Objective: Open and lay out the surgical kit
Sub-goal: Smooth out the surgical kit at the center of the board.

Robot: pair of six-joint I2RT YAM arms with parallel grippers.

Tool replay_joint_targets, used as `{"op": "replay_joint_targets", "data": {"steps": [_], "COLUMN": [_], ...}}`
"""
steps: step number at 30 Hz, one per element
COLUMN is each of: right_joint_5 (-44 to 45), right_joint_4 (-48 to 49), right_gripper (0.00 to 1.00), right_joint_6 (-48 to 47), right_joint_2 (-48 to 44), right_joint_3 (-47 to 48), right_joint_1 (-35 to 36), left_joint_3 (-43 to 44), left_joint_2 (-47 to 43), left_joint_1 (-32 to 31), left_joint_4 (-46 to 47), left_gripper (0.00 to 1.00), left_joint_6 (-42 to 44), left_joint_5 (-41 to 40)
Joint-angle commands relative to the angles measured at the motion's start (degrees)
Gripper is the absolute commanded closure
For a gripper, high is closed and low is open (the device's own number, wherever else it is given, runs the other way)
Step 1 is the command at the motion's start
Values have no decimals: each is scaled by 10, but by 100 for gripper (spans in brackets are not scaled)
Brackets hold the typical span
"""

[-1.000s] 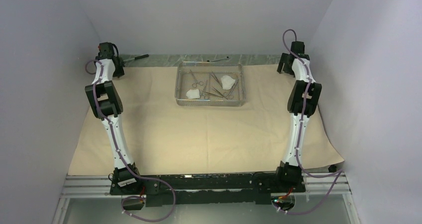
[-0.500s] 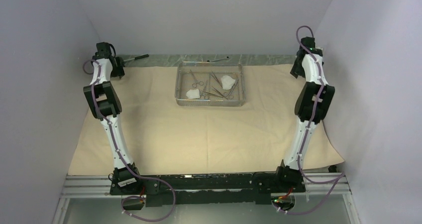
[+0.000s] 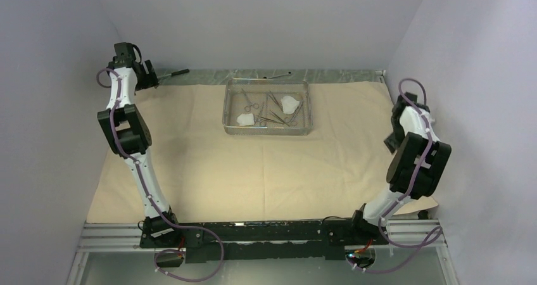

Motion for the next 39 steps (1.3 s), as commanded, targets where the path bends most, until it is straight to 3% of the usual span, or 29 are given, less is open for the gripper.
{"op": "replay_joint_targets", "data": {"steps": [1, 3, 5, 13, 17, 20, 27, 39], "right_joint_5": [103, 145, 128, 119, 110, 118, 152, 80], "right_joint_4": [44, 85, 152, 214, 218, 219, 229, 267], "right_gripper": [44, 45, 46, 40, 41, 46, 71, 76], "right_joint_6": [19, -15, -110, -332, -399, -427, -480, -546], "right_joint_2": [-53, -58, -60, -66, -88, -91, -112, -172], "right_joint_3": [-74, -106, -145, -199, -245, -270, -330, -404], "right_joint_1": [-31, -32, -34, -40, -41, -42, -70, -176], "left_joint_3": [-2, 12, 20, -22, -44, -48, -66, -57], "left_joint_2": [-31, -23, -16, -22, -22, -19, -14, 15], "left_joint_1": [-2, -3, -3, -3, -3, -2, -2, 21], "left_joint_4": [11, 8, 8, 47, 57, 56, 66, 50], "left_gripper": [13, 13, 14, 14, 13, 14, 14, 14], "left_joint_6": [-19, -22, -25, -16, -4, 1, -2, -20], "left_joint_5": [25, 28, 30, 14, 6, 2, -9, -18]}}
